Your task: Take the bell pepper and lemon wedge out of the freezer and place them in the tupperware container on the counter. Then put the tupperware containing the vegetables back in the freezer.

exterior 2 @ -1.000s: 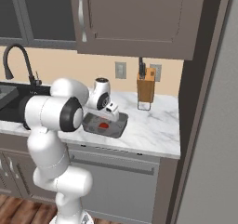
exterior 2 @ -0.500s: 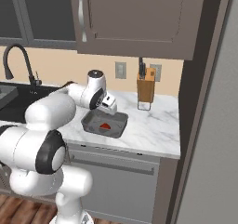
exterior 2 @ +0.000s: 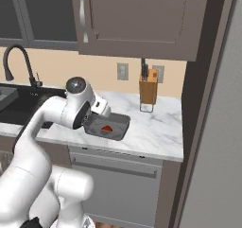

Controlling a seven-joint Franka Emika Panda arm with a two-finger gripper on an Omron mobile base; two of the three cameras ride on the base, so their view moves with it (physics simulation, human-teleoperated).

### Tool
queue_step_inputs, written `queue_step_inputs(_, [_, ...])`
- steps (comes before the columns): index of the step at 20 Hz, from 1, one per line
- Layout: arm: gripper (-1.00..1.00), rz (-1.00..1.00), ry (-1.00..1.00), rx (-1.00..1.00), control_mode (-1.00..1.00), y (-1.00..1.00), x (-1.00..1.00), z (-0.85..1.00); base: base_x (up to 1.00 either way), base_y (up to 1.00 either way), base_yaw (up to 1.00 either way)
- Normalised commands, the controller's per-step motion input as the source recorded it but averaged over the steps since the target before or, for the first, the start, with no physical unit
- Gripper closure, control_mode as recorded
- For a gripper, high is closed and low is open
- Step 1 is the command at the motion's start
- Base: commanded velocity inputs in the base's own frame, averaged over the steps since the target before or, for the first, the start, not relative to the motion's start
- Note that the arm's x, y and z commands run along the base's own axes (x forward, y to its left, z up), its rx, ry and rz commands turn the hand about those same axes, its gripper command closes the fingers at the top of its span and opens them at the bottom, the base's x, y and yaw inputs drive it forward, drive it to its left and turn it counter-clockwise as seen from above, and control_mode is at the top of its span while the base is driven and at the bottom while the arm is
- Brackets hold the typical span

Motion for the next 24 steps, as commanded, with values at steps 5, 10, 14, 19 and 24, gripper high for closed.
queue_step_inputs(5, [-1.00, 0.00, -0.06, 0.00, -1.00, -0.01, -1.00, 1.00, 0.00, 0.00, 0.00])
queue_step_inputs(10, [-1.00, 0.00, 0.00, 0.00, -1.00, 0.00, -1.00, 1.00, 0.00, 0.00, 0.00])
queue_step_inputs(14, [-1.00, 0.00, 0.08, -0.01, -1.00, -0.02, -0.92, 0.94, 0.00, 0.00, 0.00])
queue_step_inputs(19, [-1.00, -0.01, 0.16, -0.08, -1.00, 0.00, -0.83, 0.35, 0.00, 0.00, 0.00])
queue_step_inputs(24, [-1.00, 0.00, 0.23, -0.13, -1.00, 0.00, -0.40, 0.03, 0.00, 0.00, 0.00])
